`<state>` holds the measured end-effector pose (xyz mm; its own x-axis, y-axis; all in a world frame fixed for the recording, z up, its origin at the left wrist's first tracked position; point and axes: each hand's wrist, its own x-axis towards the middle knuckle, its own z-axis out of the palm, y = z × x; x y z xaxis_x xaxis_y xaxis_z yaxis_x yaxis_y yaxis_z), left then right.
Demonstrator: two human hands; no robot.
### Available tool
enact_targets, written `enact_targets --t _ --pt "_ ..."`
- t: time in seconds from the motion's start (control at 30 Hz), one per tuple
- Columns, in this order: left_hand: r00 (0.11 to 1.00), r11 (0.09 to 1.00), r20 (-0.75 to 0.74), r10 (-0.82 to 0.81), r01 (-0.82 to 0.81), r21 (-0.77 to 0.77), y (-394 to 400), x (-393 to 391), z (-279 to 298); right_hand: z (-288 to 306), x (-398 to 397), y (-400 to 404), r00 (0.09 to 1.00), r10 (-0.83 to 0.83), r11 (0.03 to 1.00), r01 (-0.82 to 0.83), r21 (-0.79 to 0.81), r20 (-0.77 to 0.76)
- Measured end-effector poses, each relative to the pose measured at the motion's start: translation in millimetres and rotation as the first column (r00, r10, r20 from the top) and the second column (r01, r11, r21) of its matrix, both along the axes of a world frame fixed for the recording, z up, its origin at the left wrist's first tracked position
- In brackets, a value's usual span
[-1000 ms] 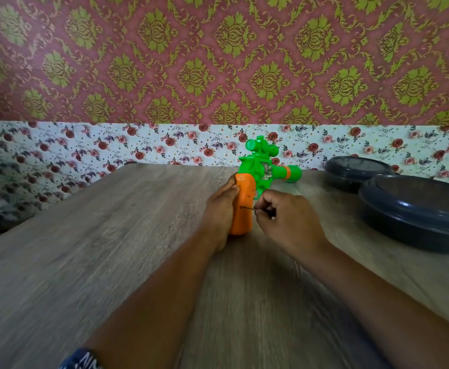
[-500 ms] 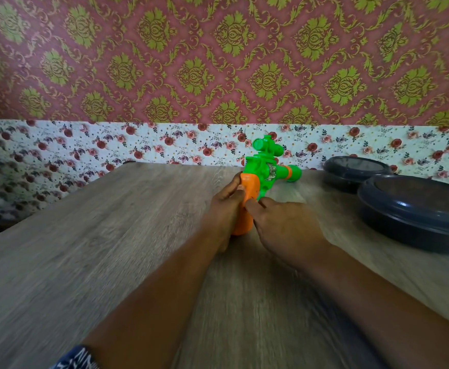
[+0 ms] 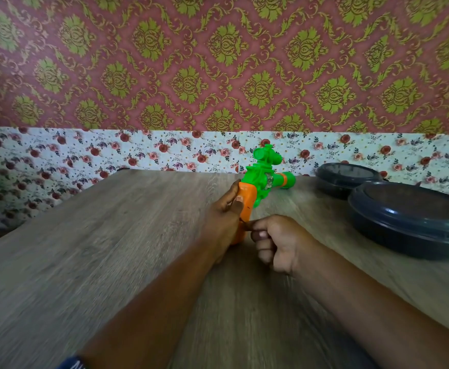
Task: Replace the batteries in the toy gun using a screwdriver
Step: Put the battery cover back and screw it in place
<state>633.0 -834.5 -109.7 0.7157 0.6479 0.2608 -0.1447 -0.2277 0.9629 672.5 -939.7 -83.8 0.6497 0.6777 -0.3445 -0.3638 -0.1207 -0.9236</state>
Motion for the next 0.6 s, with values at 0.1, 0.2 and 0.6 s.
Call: enact_targets --t 0.1,0.2,0.6 --pt "1.0 1.0 0.0 0.006 -0.006 -0.021 2 -1 -1 -2 0 3 1.0 -0.007 1.0 0.007 0.01 -0.027" --pt "0.999 0.997 -0.011 0.046 -0.046 -0.065 5 0 -2 -2 -1 2 0.951 -0.031 0.999 0.042 -0.03 0.307" --pt "0.999 0.968 0.017 -0.044 0.047 -0.247 14 3 -4 -4 15 -5 -0.613 0.213 0.973 0.207 -0.106 0.761"
